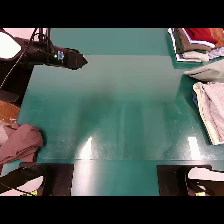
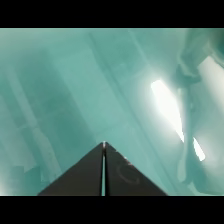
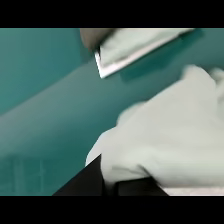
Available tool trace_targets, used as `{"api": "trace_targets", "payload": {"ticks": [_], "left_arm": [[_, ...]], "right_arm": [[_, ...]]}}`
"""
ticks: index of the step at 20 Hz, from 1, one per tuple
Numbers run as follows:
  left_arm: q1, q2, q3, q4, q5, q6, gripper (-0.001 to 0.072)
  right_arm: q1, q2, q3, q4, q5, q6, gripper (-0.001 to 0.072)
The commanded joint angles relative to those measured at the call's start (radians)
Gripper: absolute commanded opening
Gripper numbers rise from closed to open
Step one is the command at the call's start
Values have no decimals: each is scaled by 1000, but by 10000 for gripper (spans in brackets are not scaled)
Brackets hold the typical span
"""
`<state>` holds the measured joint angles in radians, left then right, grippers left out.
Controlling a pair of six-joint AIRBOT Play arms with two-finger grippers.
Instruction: Fold the shirts.
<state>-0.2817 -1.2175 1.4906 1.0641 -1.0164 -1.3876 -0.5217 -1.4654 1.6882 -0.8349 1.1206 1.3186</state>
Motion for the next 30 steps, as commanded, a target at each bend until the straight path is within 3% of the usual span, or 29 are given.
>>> {"api": "trace_targets", "payload": {"ticks": [1, 3, 9, 22, 25, 26, 28, 30], "left_arm": [[-3, 0, 0, 2, 6, 0, 27], [-3, 0, 0, 2, 6, 0, 28], [-3, 0, 0, 2, 1, 1, 27], [-3, 0, 0, 6, -96, 35, 27], [-3, 0, 0, 6, -96, 35, 28], [-3, 0, 0, 6, -96, 35, 28], [-3, 0, 0, 6, -95, 35, 28], [-3, 0, 0, 6, -92, 35, 28]], "right_arm": [[-17, 6, 119, 19, 68, -8, 14], [-18, 30, 158, 11, 104, -10, 14], [-32, 135, 138, -255, 219, 10, 14], [-327, 437, -491, -504, 257, 9, 33], [-356, 442, -557, -560, 269, 10, 469], [-365, 442, -558, -583, 269, 29, 520], [-373, 442, -530, -570, 269, 84, 520], [-349, 442, -484, -462, 270, 118, 519]]}}
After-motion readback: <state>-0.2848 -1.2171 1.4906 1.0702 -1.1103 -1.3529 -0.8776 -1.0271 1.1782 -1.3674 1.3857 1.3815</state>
